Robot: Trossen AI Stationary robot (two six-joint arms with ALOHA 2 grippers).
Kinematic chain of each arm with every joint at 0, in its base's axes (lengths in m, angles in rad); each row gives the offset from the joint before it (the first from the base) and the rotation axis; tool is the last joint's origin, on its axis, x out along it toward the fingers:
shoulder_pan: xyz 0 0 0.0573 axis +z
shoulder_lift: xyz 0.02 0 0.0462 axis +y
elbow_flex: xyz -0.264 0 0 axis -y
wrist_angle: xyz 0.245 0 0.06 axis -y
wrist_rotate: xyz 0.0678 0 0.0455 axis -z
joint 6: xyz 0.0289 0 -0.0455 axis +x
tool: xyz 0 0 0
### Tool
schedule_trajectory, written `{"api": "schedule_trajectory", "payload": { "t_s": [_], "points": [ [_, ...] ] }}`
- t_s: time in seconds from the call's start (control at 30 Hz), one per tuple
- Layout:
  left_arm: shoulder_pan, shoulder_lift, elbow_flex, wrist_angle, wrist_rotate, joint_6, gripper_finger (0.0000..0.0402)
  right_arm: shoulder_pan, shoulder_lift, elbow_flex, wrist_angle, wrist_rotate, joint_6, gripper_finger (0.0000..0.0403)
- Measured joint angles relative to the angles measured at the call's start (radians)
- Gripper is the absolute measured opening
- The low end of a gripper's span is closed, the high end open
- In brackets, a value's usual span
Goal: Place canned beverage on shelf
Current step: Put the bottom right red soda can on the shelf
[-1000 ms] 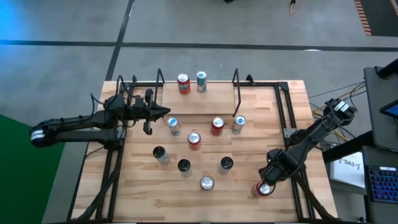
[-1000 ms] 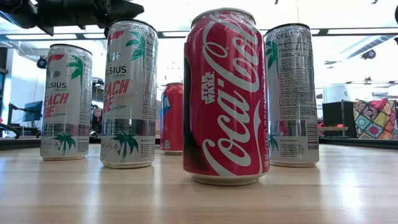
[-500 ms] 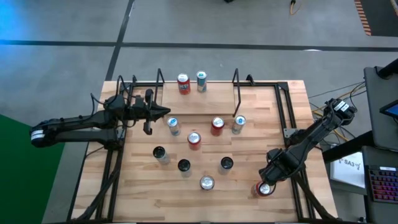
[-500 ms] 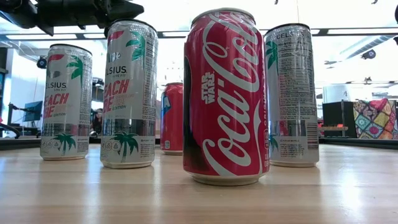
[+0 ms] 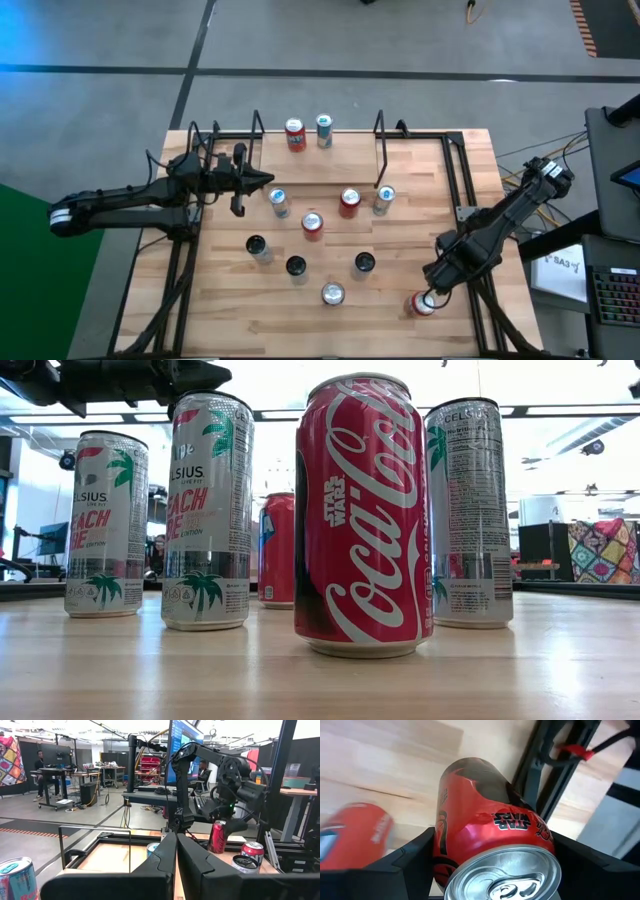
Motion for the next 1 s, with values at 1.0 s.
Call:
{"api": "schedule_trajectory", "payload": {
  "t_s": [1.0],
  "points": [
    [0.000, 0.000, 0.000, 0.000, 0.000, -0.003, 0.0000, -0.140, 0.001, 0.429, -0.112, 0.875, -0.350, 0.0299]
  ]
}}
